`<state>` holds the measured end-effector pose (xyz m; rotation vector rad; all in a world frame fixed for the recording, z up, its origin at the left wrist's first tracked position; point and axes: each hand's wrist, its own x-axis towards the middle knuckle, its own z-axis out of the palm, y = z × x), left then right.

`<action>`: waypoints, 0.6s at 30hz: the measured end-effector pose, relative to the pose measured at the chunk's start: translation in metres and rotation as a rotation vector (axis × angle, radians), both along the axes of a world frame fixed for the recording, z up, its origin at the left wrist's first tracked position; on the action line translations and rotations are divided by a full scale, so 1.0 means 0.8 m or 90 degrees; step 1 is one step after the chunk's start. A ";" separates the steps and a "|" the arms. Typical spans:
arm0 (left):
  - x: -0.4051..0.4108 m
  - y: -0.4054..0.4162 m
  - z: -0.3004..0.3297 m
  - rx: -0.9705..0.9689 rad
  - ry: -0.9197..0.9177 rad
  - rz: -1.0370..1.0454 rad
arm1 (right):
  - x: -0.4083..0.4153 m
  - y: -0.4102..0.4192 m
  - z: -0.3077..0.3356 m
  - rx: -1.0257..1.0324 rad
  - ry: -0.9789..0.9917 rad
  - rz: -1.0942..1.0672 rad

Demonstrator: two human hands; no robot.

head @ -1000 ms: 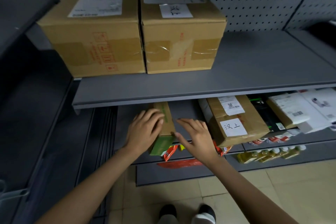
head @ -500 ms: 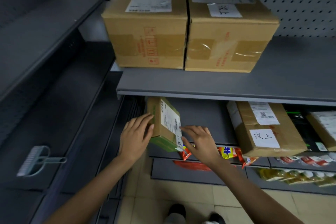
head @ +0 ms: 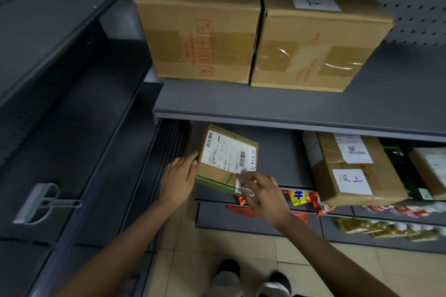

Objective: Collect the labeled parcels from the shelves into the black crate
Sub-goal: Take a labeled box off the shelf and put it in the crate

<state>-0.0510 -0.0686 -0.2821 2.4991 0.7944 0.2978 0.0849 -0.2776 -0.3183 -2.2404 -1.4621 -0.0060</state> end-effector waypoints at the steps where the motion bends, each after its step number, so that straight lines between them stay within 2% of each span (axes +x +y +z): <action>1: 0.005 -0.001 -0.004 -0.003 0.013 -0.003 | 0.002 -0.005 -0.001 -0.003 -0.002 -0.002; 5: 0.014 -0.017 -0.017 0.030 0.014 -0.029 | 0.011 -0.020 0.000 -0.003 0.001 -0.012; 9: 0.007 -0.035 -0.028 0.079 0.026 -0.087 | 0.047 -0.015 0.009 -0.027 -0.021 -0.079; 14: 0.003 -0.047 -0.035 0.142 0.056 -0.185 | 0.102 0.022 0.012 -0.113 -0.044 -0.154; 18: 0.000 -0.044 -0.039 0.180 0.063 -0.198 | 0.120 0.040 0.007 -0.145 -0.055 -0.163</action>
